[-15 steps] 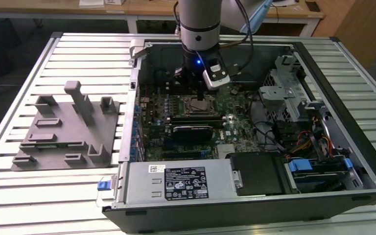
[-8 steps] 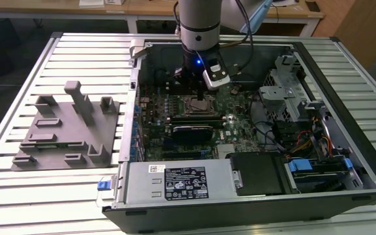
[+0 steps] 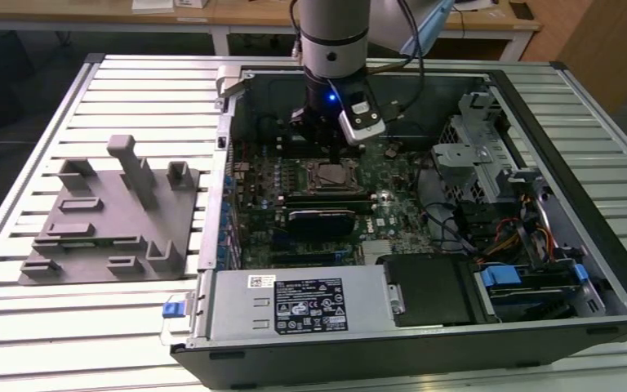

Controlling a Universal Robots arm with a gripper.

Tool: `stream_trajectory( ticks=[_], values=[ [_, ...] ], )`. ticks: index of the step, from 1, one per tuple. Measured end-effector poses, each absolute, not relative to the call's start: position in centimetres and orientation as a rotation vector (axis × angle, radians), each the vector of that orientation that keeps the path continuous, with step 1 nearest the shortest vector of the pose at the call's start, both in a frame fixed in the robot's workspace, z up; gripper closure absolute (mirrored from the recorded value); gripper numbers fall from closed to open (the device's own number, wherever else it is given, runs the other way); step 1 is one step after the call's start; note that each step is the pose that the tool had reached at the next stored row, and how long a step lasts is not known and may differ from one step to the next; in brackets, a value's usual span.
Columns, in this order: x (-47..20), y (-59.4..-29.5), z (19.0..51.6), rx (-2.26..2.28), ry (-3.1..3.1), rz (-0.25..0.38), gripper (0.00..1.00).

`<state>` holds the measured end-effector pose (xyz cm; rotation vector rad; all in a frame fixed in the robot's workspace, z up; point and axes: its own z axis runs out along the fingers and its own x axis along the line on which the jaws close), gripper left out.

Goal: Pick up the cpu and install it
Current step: 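Install the second cpu locking lever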

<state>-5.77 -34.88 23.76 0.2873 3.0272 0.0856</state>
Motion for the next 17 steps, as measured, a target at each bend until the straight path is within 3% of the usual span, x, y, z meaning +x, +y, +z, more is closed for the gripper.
stream_trajectory(
  ticks=[17],
  values=[
    [-5.8, -36.7, 24.0, 0.287, 3.027, 0.086, 0.89]
  ],
)
